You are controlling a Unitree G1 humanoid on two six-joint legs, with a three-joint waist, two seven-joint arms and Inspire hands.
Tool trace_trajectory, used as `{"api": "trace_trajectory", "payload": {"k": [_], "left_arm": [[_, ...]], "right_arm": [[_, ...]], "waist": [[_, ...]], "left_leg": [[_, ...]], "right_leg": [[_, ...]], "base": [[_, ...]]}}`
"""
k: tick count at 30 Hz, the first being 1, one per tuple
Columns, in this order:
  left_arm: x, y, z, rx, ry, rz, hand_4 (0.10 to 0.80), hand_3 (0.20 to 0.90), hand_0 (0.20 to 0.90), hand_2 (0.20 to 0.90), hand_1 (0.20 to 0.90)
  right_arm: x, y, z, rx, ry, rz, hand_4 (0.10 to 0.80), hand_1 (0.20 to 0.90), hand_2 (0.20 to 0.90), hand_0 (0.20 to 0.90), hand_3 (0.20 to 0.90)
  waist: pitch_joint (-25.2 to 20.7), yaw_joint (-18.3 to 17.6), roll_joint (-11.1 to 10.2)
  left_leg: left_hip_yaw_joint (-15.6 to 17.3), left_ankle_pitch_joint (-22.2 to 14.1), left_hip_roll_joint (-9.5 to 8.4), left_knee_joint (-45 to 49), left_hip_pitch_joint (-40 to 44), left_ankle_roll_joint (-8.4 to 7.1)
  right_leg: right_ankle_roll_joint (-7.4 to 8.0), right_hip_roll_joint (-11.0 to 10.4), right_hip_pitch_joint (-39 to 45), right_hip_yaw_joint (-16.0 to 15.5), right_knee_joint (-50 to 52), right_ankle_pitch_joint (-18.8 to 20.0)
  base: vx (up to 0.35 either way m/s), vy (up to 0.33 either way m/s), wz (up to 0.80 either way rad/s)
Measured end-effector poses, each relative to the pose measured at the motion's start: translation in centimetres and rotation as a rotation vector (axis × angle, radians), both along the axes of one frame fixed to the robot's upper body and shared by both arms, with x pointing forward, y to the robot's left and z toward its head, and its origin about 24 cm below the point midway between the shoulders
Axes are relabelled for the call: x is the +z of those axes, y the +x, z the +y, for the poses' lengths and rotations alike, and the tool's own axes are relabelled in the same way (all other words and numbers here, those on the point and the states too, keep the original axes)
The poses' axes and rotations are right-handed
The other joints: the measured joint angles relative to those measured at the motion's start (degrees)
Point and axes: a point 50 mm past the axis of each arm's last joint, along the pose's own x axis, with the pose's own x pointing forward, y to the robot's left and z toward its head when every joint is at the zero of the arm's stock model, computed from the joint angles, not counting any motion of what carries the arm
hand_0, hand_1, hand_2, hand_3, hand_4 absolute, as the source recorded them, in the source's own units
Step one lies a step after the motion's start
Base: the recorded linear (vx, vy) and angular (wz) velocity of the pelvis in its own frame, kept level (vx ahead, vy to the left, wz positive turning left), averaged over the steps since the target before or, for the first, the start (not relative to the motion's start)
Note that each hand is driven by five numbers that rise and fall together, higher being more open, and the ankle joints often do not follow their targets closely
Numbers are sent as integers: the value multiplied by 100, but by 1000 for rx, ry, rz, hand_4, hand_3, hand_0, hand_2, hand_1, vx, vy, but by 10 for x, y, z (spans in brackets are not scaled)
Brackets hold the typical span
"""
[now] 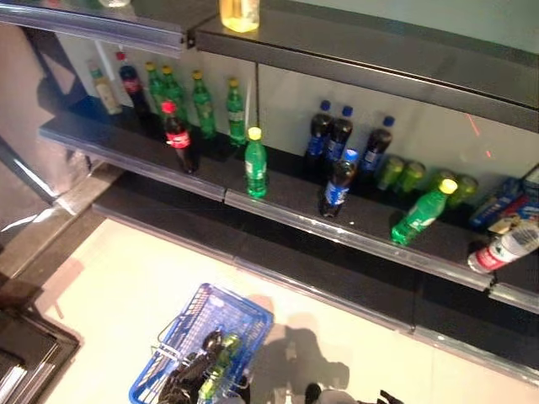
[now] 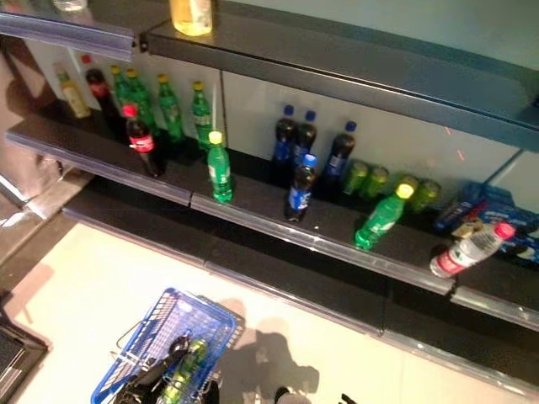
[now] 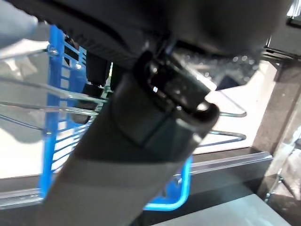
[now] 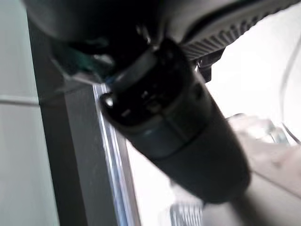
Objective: Pick up the drink and place into the basket.
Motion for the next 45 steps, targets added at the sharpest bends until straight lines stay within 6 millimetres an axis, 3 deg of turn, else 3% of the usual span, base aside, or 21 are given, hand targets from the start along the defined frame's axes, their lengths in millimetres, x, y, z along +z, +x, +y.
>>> {"api": "trace_trajectory", "payload": {"k": [4, 8, 12, 15, 17, 18, 20, 22, 25, 27, 28, 30, 31, 34, 35, 37, 38, 39, 40, 41, 45], "left_arm": [[-1, -2, -1, 1, -3, 8, 100, 200, 300, 300, 300], [-5, -8, -4, -14, -4, 46, 100, 200, 300, 300, 300], [-5, -3, -2, 19, 4, 55, 100, 200, 300, 300, 300], [4, 22, 4, 62, 16, -33, 100, 200, 300, 300, 300], [3, 22, 0, 71, 0, -42, 100, 200, 300, 300, 300], [1, 18, -4, 78, -15, -43, 100, 200, 300, 300, 300], [-1, 10, -5, 98, -25, -35, 100, 200, 300, 300, 300], [2, 14, 1, 143, -7, -69, 100, 200, 300, 300, 300], [5, 28, 0, 102, -9, -92, 100, 200, 300, 300, 300], [0, 23, -10, 102, -40, -58, 100, 200, 300, 300, 300], [-3, 21, -17, 102, -60, -34, 100, 200, 300, 300, 300], [-2, 19, -11, 82, -35, -9, 100, 200, 300, 300, 300], [-3, 15, -10, 68, -28, 3, 100, 200, 300, 300, 300], [-3, 14, -9, 64, -25, 8, 100, 200, 300, 300, 300], [-1, 20, -8, 64, -31, -1, 100, 200, 300, 300, 300], [-1, 16, -7, 68, -29, 0, 100, 200, 300, 300, 300], [2, 18, -1, 43, -6, -20, 100, 200, 300, 300, 300], [6, 21, 7, 24, 19, -32, 100, 200, 300, 300, 300], [7, 23, 9, 23, 24, -33, 100, 200, 300, 300, 300], [7, 26, 7, 23, 19, -35, 100, 200, 300, 300, 300], [7, 29, 2, 85, -16, -65, 100, 200, 300, 300, 300]], "right_arm": [[-1, -4, 2, -4, 2, 12, 800, 900, 900, 900, 900], [-2, -7, 2, -6, -2, 28, 800, 900, 900, 900, 900], [-4, -1, 9, 108, -9, 49, 800, 900, 900, 900, 900], [-2, 15, 14, 212, -23, 29, 800, 900, 900, 900, 900], [-1, 18, 9, 219, -36, 29, 800, 900, 900, 900, 900], [0, 18, 4, 213, -49, 29, 800, 900, 900, 900, 900], [2, 18, -4, 191, -65, 16, 800, 900, 900, 900, 900], [1, 5, -9, 180, -73, 50, 800, 900, 900, 900, 900], [-2, -14, -8, 162, -62, 104, 800, 900, 900, 900, 900], [-2, -19, -9, 147, -64, 113, 800, 900, 900, 900, 900], [-3, -23, -9, 130, -64, 126, 800, 900, 900, 900, 900], [-6, -31, 2, 116, -35, 144, 800, 900, 900, 900, 900], [-6, -31, 4, 116, -31, 140, 800, 900, 900, 900, 900], [-6, -23, 5, 130, -36, 127, 800, 900, 900, 900, 900], [-5, -17, 6, 168, -50, 117, 800, 900, 900, 900, 900], [1, -4, -8, 186, -103, 75, 800, 900, 900, 900, 900], [3, 5, -7, 203, -106, 38, 800, 900, 900, 900, 900], [4, 13, -1, 214, -96, 7, 800, 900, 900, 900, 900], [4, 17, 2, 218, -90, -4, 800, 900, 900, 900, 900], [5, 31, 7, 258, -97, -26, 800, 900, 900, 900, 900], [8, 40, 10, 318, -102, -45, 800, 900, 900, 900, 900]], "waist": [[-98, 4, 0], [-319, -2, 67], [-339, 15, -64], [-197, 130, -296], [-159, 337, -264], [-173, 332, -212], [-199, 266, -57], [-85, 291, -24], [-78, 327, -43], [-89, 280, 43], [-38, 257, 139], [-89, 245, -168], [-115, 248, -222], [-115, 352, -235], [-22, 396, -220], [21, 397, -23], [-15, 365, -53], [-34, 389, -203], [0, 364, -265], [19, 367, -235], [132, 540, -208]], "left_leg": [[25, -25, 122, 2, 7, -93], [-21, -37, 137, 9, 14, -123], [-71, -97, 140, 944, -423, -210], [-429, 169, 46, 2453, -1349, -629], [-525, 133, 40, 2547, -1446, -528], [-501, 65, 52, 2380, -1361, -412], [-361, -77, 371, 1719, -1352, -271], [-373, 42, 663, 890, -1255, -410], [-357, 89, 781, 800, -1147, -460], [-319, 13, 702, 907, -969, -342], [-369, 72, 670, 914, -912, -442], [-288, 20, 218, 829, -700, -199], [-265, 8, 94, 814, -665, -128], [-277, -51, -70, 808, -665, -18], [-302, -177, -178, 754, -540, 57], [-338, -84, -16, 494, -340, 67], [-430, -47, -3, 498, -468, 28], [-484, -9, -84, 498, -611, 13], [-522, 38, -129, 515, -668, -40], [-640, 62, -56, 519, -850, -71], [-724, 152, 115, 485, -918, -218]], "right_leg": [[-96, 166, 96, 54, -223, 60], [-122, 295, 180, 347, -310, 46], [-233, 282, 147, 375, -120, -176], [-461, 190, -63, 514, 200, -219], [-525, 193, -57, 572, 207, -179], [-580, 192, -82, 411, 205, -132], [-572, 192, -48, -24, 74, -84], [-564, 247, 65, -136, -73, -63], [-442, 178, 158, -179, -87, -82], [-167, 77, 219, -190, -32, -95], [-10, 20, 261, -188, 109, -158], [161, -427, 287, -55, 340, -350], [119, -530, 306, 36, 341, -376], [132, -571, 379, 126, 251, -353], [554, -603, 385, 6, 578, -283], [478, -592, -31, 33, 1280, -551], [416, -476, -81, 67, 768, -539], [253, -488, -215, 128, 440, -343], [393, -472, -255, 180, 409, -121], [354, -413, -349, 195, 413, -111], [214, -165, -142, 102, -62, 39]], "base": [[138, -71, -5], [117, -146, 10], [92, -220, 26], [127, -3, 13], [251, 160, -36], [279, 210, -31], [391, 332, -13], [373, 372, 19], [294, 377, 2], [322, 409, -21], [242, 295, 10], [83, 95, 24], [0, 0, 20], [199, 210, 11], [308, 307, 8], [-38, -73, 7], [-75, -90, 25], [-42, -67, 42], [47, -121, 55], [91, -130, 50], [3, -99, 22]]}}
